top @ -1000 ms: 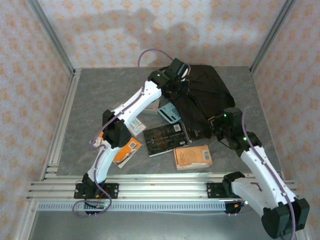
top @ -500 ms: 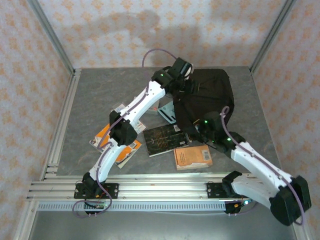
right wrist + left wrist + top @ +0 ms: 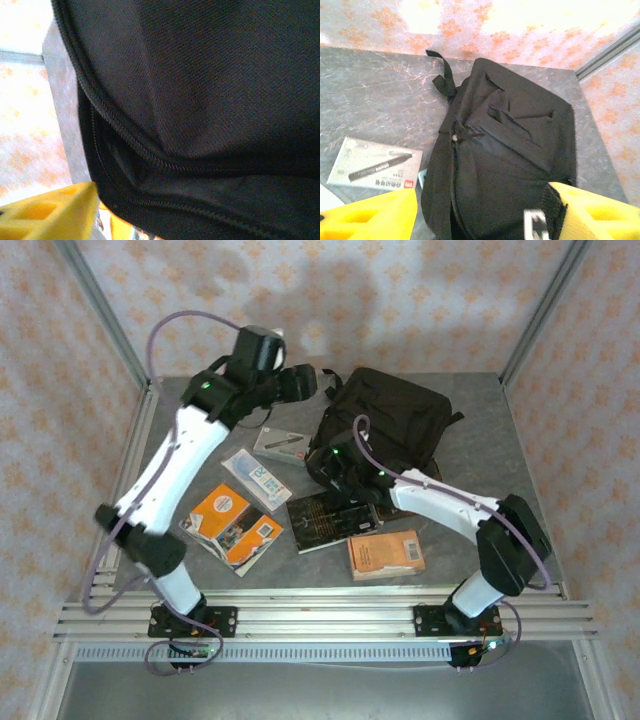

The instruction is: Pack books, pencil case, and school supplies into a backpack

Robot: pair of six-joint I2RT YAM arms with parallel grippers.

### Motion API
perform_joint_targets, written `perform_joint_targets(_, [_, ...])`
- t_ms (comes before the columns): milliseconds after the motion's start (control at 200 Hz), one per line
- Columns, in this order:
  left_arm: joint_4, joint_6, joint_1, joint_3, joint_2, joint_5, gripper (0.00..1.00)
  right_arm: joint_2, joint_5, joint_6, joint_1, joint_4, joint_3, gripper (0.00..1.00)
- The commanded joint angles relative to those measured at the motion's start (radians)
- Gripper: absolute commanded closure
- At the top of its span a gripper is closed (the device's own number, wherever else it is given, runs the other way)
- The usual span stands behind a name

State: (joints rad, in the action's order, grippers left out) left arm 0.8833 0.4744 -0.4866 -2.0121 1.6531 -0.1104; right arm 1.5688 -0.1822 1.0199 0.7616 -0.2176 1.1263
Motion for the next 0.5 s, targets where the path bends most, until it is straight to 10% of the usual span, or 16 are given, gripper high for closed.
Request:
perform_joint_targets(0, [-0.017, 0.079, -0.011, 0.160, -0.072, 0.034, 0.31, -0.075, -0.004, -0.185, 0.006, -0.159, 0.049, 0.17])
perform_joint_targets(195, [-0.125, 0.259, -0.041, 0.444, -0.207, -0.065, 0.30, -0.290, 0.131, -0.403, -0.007, -0.331, 0.000, 0.12])
perform_joint_targets(490, [-0.141, 0.512, -0.247, 0.486, -0.082, 0.009, 0.30, -0.442, 0.440, -0.324, -0.185, -0.532, -0.002, 0.19])
